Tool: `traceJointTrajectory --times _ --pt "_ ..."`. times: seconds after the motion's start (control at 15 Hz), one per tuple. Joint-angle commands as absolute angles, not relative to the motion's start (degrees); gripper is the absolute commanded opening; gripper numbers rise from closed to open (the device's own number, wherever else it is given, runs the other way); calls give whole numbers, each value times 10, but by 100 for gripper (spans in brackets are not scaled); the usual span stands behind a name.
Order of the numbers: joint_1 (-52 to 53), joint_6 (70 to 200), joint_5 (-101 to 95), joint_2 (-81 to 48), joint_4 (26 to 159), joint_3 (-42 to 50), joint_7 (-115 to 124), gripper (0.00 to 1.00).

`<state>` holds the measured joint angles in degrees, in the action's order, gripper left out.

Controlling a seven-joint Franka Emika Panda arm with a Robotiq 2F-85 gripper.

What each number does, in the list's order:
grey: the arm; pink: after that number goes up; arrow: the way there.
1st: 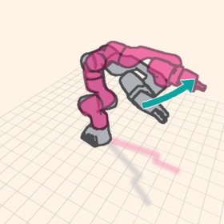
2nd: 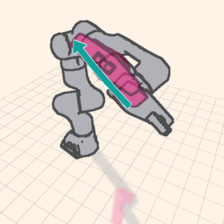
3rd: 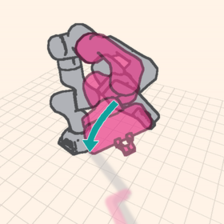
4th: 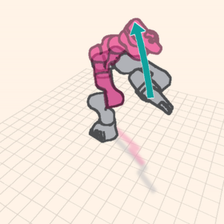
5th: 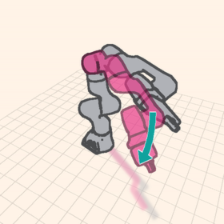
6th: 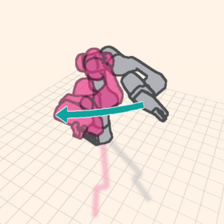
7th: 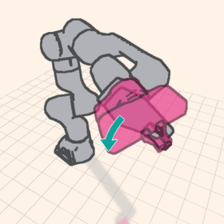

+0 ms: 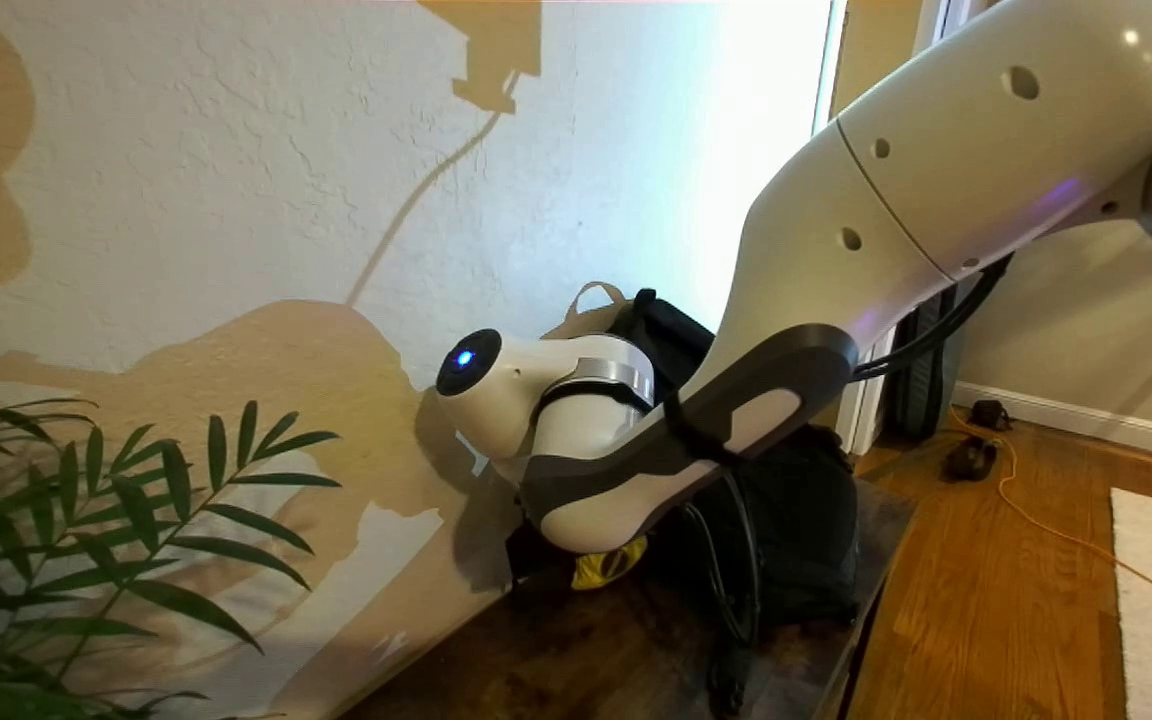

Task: Place the banana plush toy inside the black backpack

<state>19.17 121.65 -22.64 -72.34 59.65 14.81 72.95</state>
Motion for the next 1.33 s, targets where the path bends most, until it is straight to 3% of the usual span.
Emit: traceJointTrajectory --times 0.0,0.33,1.27 --pt "192 1218 -235 -717 601 158 726 35" --pt "199 1219 -240 -698 617 168 727 6" --pt "247 1199 -305 -629 657 202 735 7"
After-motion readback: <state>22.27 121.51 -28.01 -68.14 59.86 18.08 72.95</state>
